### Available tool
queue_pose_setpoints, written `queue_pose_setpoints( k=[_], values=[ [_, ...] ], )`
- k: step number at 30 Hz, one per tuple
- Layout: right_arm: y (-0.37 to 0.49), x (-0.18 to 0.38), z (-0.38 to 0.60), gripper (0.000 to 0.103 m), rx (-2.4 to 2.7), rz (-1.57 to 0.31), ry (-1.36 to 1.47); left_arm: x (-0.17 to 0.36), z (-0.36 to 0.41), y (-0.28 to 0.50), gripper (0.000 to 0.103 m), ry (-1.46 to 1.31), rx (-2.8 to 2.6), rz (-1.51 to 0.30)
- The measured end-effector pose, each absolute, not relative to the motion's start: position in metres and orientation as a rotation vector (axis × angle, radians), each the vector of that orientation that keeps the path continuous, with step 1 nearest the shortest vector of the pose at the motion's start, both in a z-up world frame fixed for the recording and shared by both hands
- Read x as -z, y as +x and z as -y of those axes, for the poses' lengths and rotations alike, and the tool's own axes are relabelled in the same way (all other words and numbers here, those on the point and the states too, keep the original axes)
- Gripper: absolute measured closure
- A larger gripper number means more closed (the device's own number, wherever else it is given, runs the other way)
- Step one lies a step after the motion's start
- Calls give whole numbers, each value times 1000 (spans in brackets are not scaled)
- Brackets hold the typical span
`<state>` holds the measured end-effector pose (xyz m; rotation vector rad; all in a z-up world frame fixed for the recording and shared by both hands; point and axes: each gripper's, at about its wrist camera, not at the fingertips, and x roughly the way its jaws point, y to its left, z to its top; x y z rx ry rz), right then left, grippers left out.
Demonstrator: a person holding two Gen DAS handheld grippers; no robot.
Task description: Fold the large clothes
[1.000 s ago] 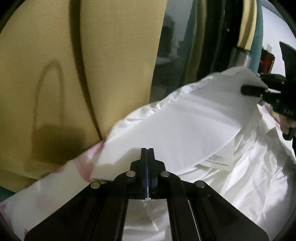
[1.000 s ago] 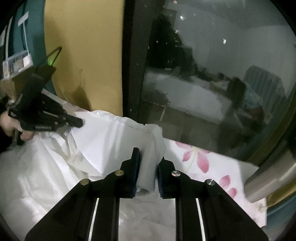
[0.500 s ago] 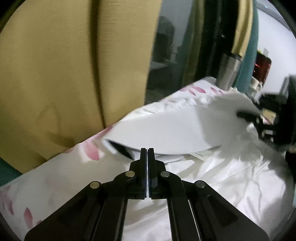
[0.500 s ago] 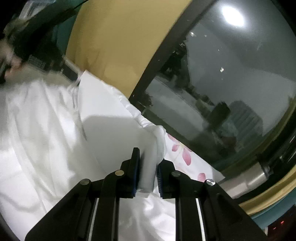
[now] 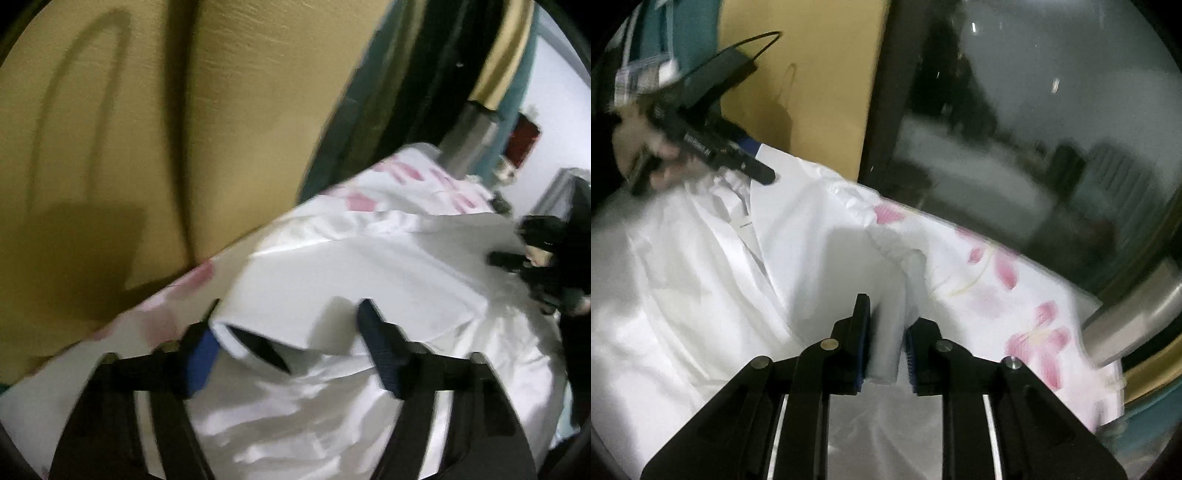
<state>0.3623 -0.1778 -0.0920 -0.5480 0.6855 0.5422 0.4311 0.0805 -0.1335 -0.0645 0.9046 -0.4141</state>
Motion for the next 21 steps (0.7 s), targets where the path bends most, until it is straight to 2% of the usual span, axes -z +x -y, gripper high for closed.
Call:
queue_pose_setpoints(
  k=[2, 5, 8, 10, 11, 12, 15, 17, 21],
  values=[
    [373, 95, 187, 77, -580, -764, -462, 138, -78, 432, 73, -39, 428, -913],
    [397, 95, 202, 72, -652, -866, -295, 135, -77, 428, 83, -26, 442, -887],
    [417, 101, 210, 71, -709, -978, -175, 123, -68, 419, 87, 18, 440, -817],
    [421, 101, 205, 73, -688, -953, -201, 110, -67, 408, 88, 46, 437, -742],
    [419, 100, 198, 80, -682, -934, -238, 103, -66, 401, 88, 59, 437, -700],
    [417, 98, 190, 83, -670, -910, -285, 98, -64, 397, 88, 73, 436, -669],
    [399, 87, 167, 89, -577, -777, -456, 87, -58, 375, 88, 154, 421, -586],
    [378, 79, 149, 89, -507, -659, -589, 87, -55, 363, 88, 193, 413, -560],
    [329, 89, 119, 89, -418, -445, -831, 99, -53, 349, 88, 205, 410, -597]
  ],
)
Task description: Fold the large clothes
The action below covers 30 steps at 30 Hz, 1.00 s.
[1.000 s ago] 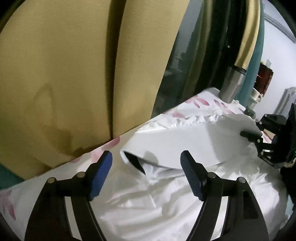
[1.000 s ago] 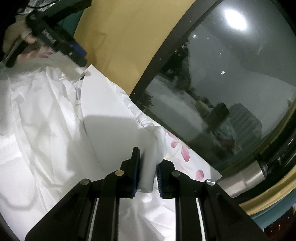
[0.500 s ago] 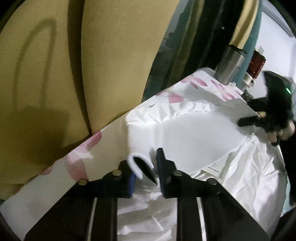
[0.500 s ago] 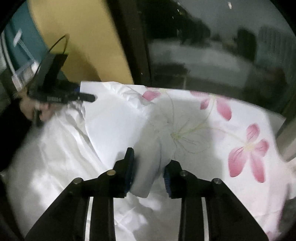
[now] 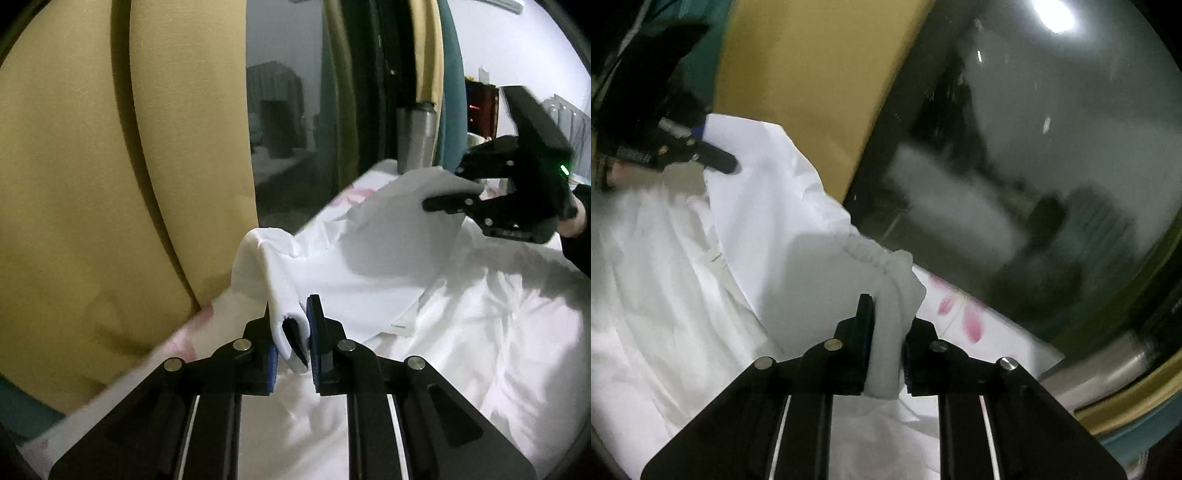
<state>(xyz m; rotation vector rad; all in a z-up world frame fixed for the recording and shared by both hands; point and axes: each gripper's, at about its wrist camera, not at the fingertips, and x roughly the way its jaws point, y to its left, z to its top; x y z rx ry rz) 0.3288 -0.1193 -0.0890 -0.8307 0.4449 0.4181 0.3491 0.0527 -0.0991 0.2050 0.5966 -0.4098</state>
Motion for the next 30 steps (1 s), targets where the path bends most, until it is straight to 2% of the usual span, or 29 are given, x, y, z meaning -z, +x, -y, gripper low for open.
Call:
queue_pose_setpoints(
  k=[5, 10, 17, 20, 24, 25, 26, 27, 29, 30],
  values=[
    [288, 118, 110, 89, -400, -369, -991, 104, -53, 332, 87, 162, 417, -616],
    [257, 117, 121, 88, -425, -303, -967, 105, -46, 309, 87, 160, 438, -619],
    [232, 118, 128, 80, -461, -309, -912, 110, -38, 275, 87, 159, 457, -620],
    [218, 118, 134, 81, -464, -286, -889, 111, -39, 261, 87, 152, 471, -623],
    [213, 129, 129, 86, -390, -239, -1006, 111, -41, 253, 87, 194, 461, -630],
    [216, 128, 128, 87, -384, -219, -1011, 108, -43, 255, 80, 197, 448, -626],
    [219, 126, 126, 87, -372, -202, -1011, 103, -47, 257, 68, 187, 440, -622],
    [224, 123, 124, 87, -346, -180, -1011, 98, -51, 261, 64, 175, 433, -620],
    [229, 116, 122, 87, -305, -139, -1004, 90, -57, 270, 47, 151, 438, -622],
    [236, 114, 122, 87, -297, -129, -1001, 86, -61, 278, 45, 134, 447, -622]
  ],
)
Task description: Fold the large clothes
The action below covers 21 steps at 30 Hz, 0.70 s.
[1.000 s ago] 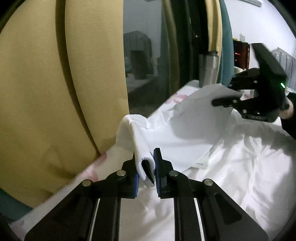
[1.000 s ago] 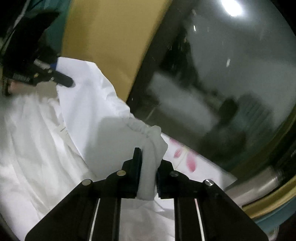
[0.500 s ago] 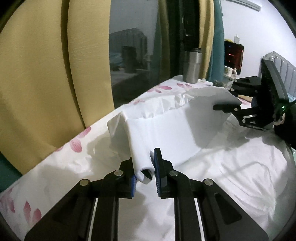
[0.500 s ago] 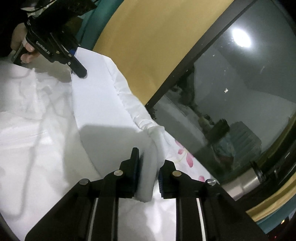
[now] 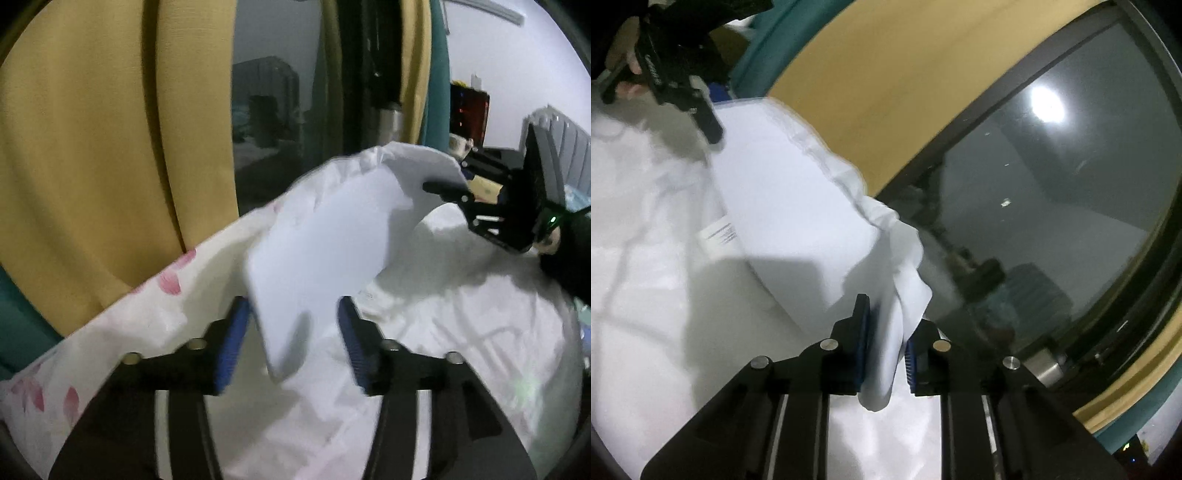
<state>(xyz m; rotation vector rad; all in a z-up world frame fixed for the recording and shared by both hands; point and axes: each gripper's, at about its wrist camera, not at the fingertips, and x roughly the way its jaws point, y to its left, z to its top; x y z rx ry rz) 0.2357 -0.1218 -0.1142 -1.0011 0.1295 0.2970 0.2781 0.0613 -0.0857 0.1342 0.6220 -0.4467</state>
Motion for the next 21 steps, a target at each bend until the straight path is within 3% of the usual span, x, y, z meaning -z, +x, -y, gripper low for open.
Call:
queue_pose_setpoints(
  k=[6, 12, 14, 16, 21],
  values=[
    [278, 120, 114, 87, -241, -79, -1090, 79, -74, 330, 36, 71, 471, -666],
    [275, 153, 100, 87, -247, -92, -1191, 112, -56, 363, 36, 65, 555, -800],
    [268, 157, 100, 87, -252, -100, -1209, 116, -48, 358, 69, 94, 554, -803],
    [260, 154, 103, 87, -253, -108, -1193, 114, -42, 346, 82, 142, 531, -756],
    [235, 144, 118, 78, -316, -173, -1073, 111, -21, 299, 87, 294, 466, -633]
  ],
)
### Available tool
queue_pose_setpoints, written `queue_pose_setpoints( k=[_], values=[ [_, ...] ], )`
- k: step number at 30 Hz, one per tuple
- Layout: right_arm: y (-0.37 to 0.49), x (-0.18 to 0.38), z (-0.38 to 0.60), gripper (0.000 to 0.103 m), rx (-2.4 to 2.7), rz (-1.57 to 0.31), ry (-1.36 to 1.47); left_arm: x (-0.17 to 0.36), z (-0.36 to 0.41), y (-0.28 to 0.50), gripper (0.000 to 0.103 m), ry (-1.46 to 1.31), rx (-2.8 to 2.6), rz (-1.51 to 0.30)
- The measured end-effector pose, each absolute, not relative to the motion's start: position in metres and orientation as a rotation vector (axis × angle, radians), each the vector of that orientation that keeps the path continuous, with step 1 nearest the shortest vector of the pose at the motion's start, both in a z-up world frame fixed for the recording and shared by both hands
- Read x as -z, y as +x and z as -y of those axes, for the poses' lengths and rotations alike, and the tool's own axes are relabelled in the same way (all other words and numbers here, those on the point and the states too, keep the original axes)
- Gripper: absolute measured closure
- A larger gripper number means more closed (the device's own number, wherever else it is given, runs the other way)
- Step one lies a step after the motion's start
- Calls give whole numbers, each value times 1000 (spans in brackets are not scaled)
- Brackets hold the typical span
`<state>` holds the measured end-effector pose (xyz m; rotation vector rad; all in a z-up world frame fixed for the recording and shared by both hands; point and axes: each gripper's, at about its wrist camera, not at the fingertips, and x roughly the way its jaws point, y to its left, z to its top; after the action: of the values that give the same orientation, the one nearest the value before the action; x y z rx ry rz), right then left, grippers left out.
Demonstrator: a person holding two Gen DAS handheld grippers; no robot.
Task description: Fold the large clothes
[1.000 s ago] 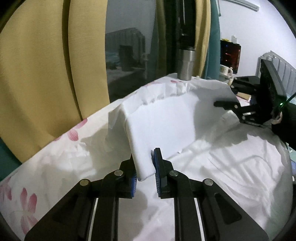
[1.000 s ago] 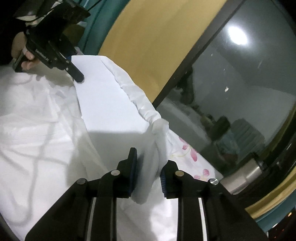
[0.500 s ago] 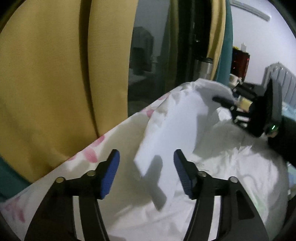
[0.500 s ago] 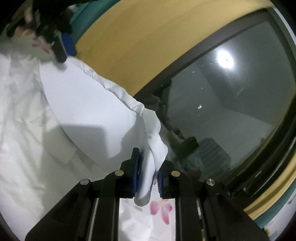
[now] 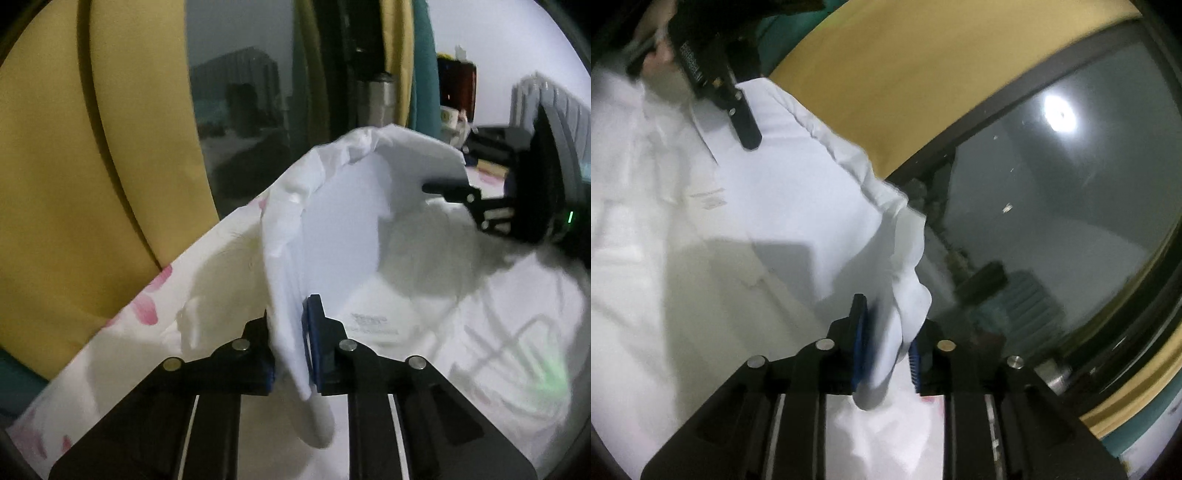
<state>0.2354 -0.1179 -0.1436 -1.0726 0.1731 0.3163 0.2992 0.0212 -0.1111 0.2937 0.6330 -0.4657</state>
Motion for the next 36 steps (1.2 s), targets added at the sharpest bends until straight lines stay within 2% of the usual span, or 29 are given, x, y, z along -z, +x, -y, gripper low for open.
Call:
queue_pose_setpoints(
  k=[7, 9, 13, 14, 18, 23, 28, 36],
  values=[
    [201, 144, 134, 75, -437, -360, -953, 121, -12, 249, 86, 346, 529, -670],
    [193, 142, 137, 75, -456, -407, -926, 124, -12, 239, 79, 352, 522, -687],
    [182, 140, 148, 71, -472, -525, -845, 122, -24, 225, 49, 307, 494, -706],
    [180, 139, 151, 68, -475, -548, -829, 120, -29, 221, 46, 284, 494, -712],
    [171, 125, 176, 67, -508, -593, -730, 115, -42, 209, 45, 231, 494, -720],
    [179, 106, 178, 65, -588, -584, -530, 97, -63, 208, 45, 36, 537, -676],
    [216, 99, 147, 64, -647, -607, -338, 86, -59, 234, 45, -91, 509, -649],
    [259, 104, 106, 65, -618, -596, -254, 99, -32, 294, 45, -186, 441, -698]
  ],
)
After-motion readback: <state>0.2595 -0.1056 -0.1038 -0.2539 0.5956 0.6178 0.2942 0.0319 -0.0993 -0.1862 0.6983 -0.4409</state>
